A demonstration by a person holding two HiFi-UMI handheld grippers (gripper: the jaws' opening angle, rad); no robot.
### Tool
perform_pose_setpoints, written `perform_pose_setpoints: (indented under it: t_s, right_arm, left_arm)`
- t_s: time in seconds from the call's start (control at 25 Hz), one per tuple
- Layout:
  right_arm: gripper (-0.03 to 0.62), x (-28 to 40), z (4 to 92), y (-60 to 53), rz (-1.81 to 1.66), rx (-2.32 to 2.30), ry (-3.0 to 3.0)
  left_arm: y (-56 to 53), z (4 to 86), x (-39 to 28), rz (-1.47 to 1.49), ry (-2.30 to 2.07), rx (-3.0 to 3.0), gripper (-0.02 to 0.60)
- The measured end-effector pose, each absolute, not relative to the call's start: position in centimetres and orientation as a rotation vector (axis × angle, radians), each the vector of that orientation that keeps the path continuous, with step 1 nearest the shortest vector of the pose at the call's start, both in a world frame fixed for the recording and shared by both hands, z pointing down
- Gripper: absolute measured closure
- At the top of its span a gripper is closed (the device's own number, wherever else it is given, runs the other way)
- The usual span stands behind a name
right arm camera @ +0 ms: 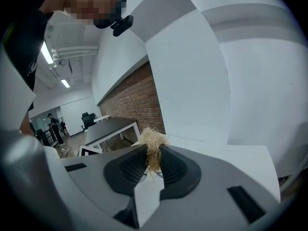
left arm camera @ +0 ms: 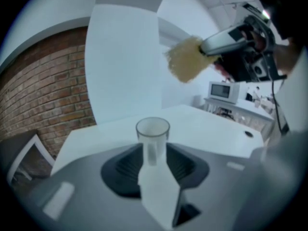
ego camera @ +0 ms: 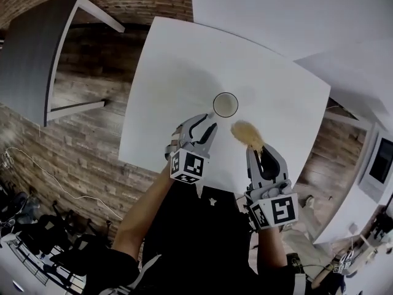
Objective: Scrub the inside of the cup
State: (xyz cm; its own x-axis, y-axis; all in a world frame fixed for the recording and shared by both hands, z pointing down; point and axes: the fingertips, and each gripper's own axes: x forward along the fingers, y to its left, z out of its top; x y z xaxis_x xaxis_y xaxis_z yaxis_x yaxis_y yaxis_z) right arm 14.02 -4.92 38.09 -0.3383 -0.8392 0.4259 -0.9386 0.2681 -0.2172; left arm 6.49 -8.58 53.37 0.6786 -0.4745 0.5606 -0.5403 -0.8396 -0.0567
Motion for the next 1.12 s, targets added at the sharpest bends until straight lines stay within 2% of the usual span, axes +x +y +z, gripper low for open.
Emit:
perform_pose_setpoints:
  t_s: [0.28, 0.36, 0.4, 0.88, 1.12]
  right_arm:
    - [0.539, 13.7, 40.7, -7.3, 0.676, 1.580, -2.268]
    - [0.539, 13.8, 41.3, -7.9, 0.687, 1.542, -2.250]
    - [0.539, 13.8, 41.6, -8.2, 0.685, 1.523, -2.237]
    - [0.539, 10.1, 49.1, -8.1, 0.639, 1.041, -1.988]
    - [0.539, 9.2, 51.5, -8.0, 0.628, 0.951, -1.891]
  left_arm:
    - [-9.8, 55.6, 7.5, 0.918, -0.802, 2.765, 0.452]
    - [-10.1, 55.7, 7.7, 0.902, -0.804, 2.763, 0.514]
    - [-10.1, 55.7, 7.7, 0.891, -0.795, 2.761, 0.518]
    - [-6.0, 55.7, 6.5, 0.946, -0.725, 2.768, 0.522]
    - [-5.5, 55.7, 6.5, 0.964, -0.728, 2.788, 0.522]
